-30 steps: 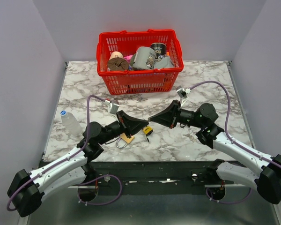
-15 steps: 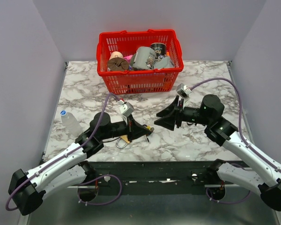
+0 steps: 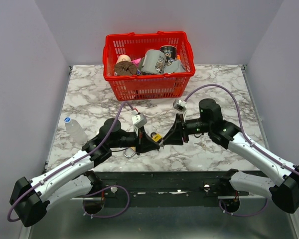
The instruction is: Unlock with the key
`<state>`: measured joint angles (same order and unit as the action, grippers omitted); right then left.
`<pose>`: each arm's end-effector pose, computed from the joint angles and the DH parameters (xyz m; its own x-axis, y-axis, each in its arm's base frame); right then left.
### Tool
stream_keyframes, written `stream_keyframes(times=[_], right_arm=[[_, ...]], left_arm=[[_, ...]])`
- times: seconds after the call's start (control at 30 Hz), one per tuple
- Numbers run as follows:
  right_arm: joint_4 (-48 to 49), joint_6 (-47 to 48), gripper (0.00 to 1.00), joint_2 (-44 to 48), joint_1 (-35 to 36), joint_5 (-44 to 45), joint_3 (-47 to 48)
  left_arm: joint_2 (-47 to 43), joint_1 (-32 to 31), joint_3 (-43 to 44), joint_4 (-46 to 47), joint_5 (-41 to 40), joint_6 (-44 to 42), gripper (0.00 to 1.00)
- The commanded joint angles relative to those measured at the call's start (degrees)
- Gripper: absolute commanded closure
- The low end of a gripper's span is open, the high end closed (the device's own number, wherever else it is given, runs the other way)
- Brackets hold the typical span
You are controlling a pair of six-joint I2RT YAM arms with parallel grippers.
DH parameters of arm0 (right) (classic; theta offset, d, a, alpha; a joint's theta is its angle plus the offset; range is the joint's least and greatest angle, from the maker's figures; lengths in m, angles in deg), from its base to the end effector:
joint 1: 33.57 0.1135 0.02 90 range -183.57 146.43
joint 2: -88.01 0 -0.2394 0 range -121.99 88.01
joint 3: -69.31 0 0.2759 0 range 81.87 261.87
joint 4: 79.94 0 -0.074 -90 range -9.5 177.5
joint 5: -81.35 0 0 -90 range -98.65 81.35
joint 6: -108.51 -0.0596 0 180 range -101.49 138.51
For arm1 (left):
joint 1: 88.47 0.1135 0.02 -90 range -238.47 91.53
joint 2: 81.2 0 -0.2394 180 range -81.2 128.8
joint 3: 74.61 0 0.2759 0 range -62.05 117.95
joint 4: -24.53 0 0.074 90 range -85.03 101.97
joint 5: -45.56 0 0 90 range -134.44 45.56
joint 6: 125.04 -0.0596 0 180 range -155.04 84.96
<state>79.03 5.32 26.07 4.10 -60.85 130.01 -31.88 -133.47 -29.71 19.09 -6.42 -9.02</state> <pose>0.1972 0.2118 0.2769 -0.5096 -0.2167 -0.8327 -0.8597 0.0901 0.5027 0.1566 -0.2085 0.2531 -0.5414 0.0527 -0.8391 0.8331 0.1681 -0.5270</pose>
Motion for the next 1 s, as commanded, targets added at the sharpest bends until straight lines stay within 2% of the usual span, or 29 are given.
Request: stream_keyframes(times=[0.0, 0.37, 0.97], right_arm=[[-2.3, 1.4, 0.62, -0.1, 1.1, -4.8, 0.8], [-2.6, 3.2, 0.68, -1.3, 1.3, -3.9, -0.2], [-3.2, 4.5, 0.71, -3.0, 1.3, -4.8, -1.0]], left_arm=[[0.7, 0.2, 1.6, -1.7, 1.4, -1.5, 1.0], [1.0, 0.2, 1.6, -1.1, 2.3, -1.5, 1.0], [0.4, 0.2, 1.1, -0.9, 1.2, -1.0, 1.0]])
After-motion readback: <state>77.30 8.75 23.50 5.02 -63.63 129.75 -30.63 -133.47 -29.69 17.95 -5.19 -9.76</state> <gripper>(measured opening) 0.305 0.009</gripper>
